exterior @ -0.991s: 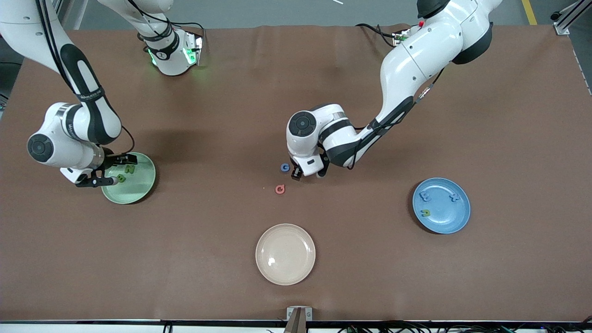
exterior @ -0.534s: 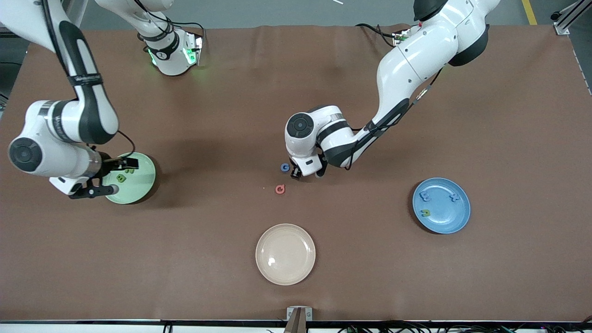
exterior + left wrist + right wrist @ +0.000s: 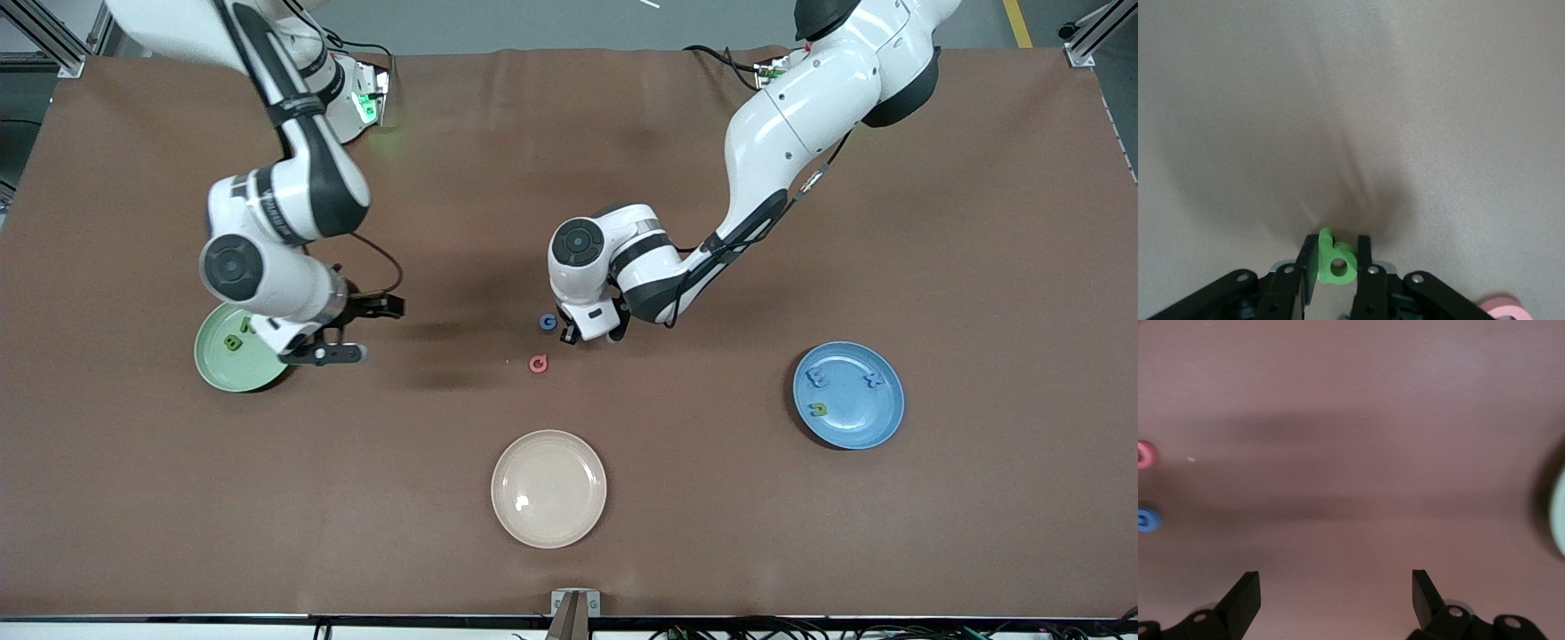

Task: Sort upper and lower case letters into plates
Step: 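Carry the b to the blue plate while the right gripper grasps q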

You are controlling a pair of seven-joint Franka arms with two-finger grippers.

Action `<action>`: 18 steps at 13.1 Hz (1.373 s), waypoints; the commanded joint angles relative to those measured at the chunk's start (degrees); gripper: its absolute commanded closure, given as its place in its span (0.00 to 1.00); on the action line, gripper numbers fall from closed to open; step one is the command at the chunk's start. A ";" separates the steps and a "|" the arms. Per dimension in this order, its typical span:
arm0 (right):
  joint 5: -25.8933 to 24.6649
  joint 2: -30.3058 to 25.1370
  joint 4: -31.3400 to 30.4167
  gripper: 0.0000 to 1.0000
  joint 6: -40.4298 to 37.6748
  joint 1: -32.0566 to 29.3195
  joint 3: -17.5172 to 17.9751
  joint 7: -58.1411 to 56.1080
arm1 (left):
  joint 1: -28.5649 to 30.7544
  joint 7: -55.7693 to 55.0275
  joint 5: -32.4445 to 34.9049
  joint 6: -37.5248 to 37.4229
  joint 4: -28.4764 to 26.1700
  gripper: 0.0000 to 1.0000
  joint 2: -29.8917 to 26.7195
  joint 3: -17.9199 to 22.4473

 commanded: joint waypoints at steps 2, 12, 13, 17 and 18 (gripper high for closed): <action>1.32 5.27 0.47 0.00 8.87 5.77 -0.69 3.09 | 1.18 6.09 0.23 -0.49 0.47 0.99 -1.06 0.62; 2.38 22.76 17.77 0.00 16.27 18.44 -0.69 24.18 | 17.61 45.09 0.23 -11.82 0.47 0.99 -10.20 -0.08; 2.38 23.91 19.26 0.00 16.36 18.53 -0.78 24.28 | 19.10 48.44 0.23 -13.48 0.47 0.99 -10.56 -0.08; 1.94 27.69 24.45 0.01 16.45 18.53 -1.04 24.98 | 25.95 61.36 0.23 -18.24 0.29 0.98 -11.00 -0.08; 1.59 28.57 25.42 0.01 16.45 18.61 -1.22 24.98 | 28.06 64.96 0.23 -19.20 0.29 0.98 -11.09 -0.08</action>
